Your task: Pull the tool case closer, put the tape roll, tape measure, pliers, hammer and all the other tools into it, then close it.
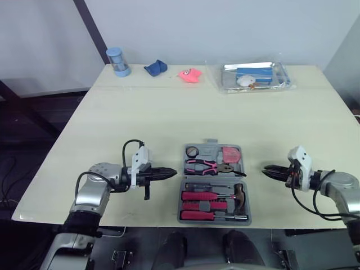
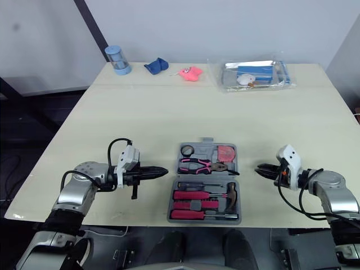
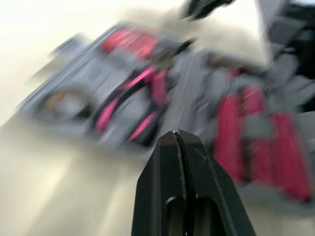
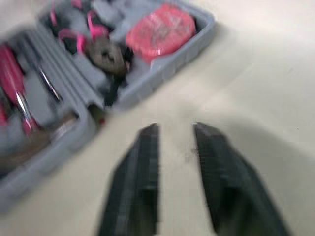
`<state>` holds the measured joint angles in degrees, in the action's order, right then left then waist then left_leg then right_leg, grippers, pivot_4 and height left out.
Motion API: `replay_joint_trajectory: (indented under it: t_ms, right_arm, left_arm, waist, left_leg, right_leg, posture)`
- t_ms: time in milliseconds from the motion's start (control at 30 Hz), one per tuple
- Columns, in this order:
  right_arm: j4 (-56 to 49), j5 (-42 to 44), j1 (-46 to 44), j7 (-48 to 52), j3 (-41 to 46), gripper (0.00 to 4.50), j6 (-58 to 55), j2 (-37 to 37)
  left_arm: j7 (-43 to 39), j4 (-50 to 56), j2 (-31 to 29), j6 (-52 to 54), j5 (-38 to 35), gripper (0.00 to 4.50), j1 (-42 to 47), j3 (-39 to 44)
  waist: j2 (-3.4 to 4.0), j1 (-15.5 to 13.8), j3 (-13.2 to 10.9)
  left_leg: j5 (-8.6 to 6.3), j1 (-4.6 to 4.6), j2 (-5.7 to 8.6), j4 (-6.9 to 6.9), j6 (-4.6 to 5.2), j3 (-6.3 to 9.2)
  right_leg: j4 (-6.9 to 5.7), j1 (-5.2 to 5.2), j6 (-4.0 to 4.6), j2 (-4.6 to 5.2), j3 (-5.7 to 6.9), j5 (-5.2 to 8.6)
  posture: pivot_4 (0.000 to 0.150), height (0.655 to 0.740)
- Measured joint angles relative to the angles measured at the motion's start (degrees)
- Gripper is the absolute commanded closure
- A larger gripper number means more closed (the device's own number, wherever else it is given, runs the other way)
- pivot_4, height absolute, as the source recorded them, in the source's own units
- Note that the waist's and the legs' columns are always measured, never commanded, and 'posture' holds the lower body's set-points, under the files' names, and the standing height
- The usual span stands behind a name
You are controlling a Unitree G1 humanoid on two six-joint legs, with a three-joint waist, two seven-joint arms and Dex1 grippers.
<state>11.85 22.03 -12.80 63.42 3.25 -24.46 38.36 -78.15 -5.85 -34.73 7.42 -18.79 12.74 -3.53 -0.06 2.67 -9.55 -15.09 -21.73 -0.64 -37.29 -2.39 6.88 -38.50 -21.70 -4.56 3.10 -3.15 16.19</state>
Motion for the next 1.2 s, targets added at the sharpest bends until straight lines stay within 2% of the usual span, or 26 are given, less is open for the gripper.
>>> replay_joint_trajectory:
  t_ms: [33, 67, 100, 133, 200, 433, 700, 1200]
  right_arm:
    - [1.4, 0.7, -1.6, 0.1, 0.0, 1.65, -2.4, -0.3]
    - [2.2, 1.1, -2.5, 0.2, -0.1, 1.29, -3.6, -0.5]
    - [2.4, 1.2, -2.9, 0.2, -0.1, 1.14, -4.1, -0.5]
    - [3.6, 2.2, -5.5, 0.6, -0.5, 0.42, -7.6, -0.6]
    - [6.7, 1.9, -10.2, 1.1, -2.5, 0.03, -11.8, -0.6]
    - [19.1, -2.4, -21.9, 2.8, -9.4, 0.03, -15.9, -4.0]
    - [28.5, -4.3, -29.6, 4.4, -10.9, 0.03, -19.8, -8.0]
    - [32.6, -1.3, -31.0, 6.1, -4.5, 0.03, -25.2, -14.2]
  left_arm:
    - [0.1, 3.0, 0.2, 1.1, -0.4, 4.5, -1.1, -1.5]
    - [0.1, 4.5, 0.4, 1.6, -0.6, 4.5, -1.8, -2.4]
    - [0.2, 5.0, 0.4, 1.7, -0.6, 4.5, -2.0, -2.7]
    - [0.3, 7.8, 0.6, 2.2, -0.4, 4.5, -3.6, -4.9]
    - [0.6, 9.6, 0.3, 1.5, 1.3, 4.5, -5.0, -7.5]
    - [1.8, 8.9, 0.3, -1.2, 7.3, 4.5, -6.3, -14.2]
    - [3.9, 5.9, 0.0, -3.6, 12.1, 4.5, -3.2, -17.1]
    - [4.9, 2.9, 1.3, -6.8, 11.9, 4.5, -4.0, -17.3]
  waist:
    - [0.04, 0.0, 0.0]
    - [0.05, 0.0, 0.0]
    - [0.06, 0.0, 0.0]
    - [0.05, -0.2, -0.1]
    - [0.13, 0.0, -0.1]
    - [0.15, -0.3, -0.1]
    - [0.17, 0.4, -0.1]
    - [0.3, 1.3, 0.0]
  left_leg:
    - [0.0, 0.0, 0.01, 0.0, 0.0, -0.04]
    - [0.0, 0.0, 0.01, 0.0, 0.0, -0.05]
    - [0.0, 0.0, 0.01, 0.0, 0.0, -0.05]
    - [0.0, -0.01, 0.0, 0.01, 0.0, -0.02]
    - [0.0, 0.02, 0.0, 0.01, 0.0, -0.1]
    - [0.0, -0.02, 0.01, 0.03, 0.0, -0.07]
    - [0.0, 0.07, 0.0, 0.04, 0.0, -0.07]
    - [0.0, 0.08, 0.02, 0.07, 0.01, -0.07]
  right_leg:
    - [-0.01, 0.0, 0.0, 0.01, -0.03, 0.0]
    - [0.0, 0.0, 0.0, 0.01, -0.04, 0.0]
    - [-0.01, 0.0, 0.0, 0.01, -0.03, 0.0]
    - [0.01, -0.01, 0.01, 0.0, 0.0, 0.0]
    - [0.01, -0.01, 0.0, 0.0, -0.07, 0.0]
    - [0.06, -0.02, 0.0, 0.01, -0.03, 0.0]
    - [0.0, 0.0, 0.01, -0.02, -0.05, 0.0]
    - [-0.02, 0.0, 0.01, 0.0, -0.06, 0.0]
  posture:
    - [0.15, 0.74]
    - [0.15, 0.74]
    - [0.15, 0.74]
    - [0.15, 0.74]
    - [0.15, 0.74]
    - [0.15, 0.74]
    - [0.15, 0.74]
    - [0.15, 0.74]
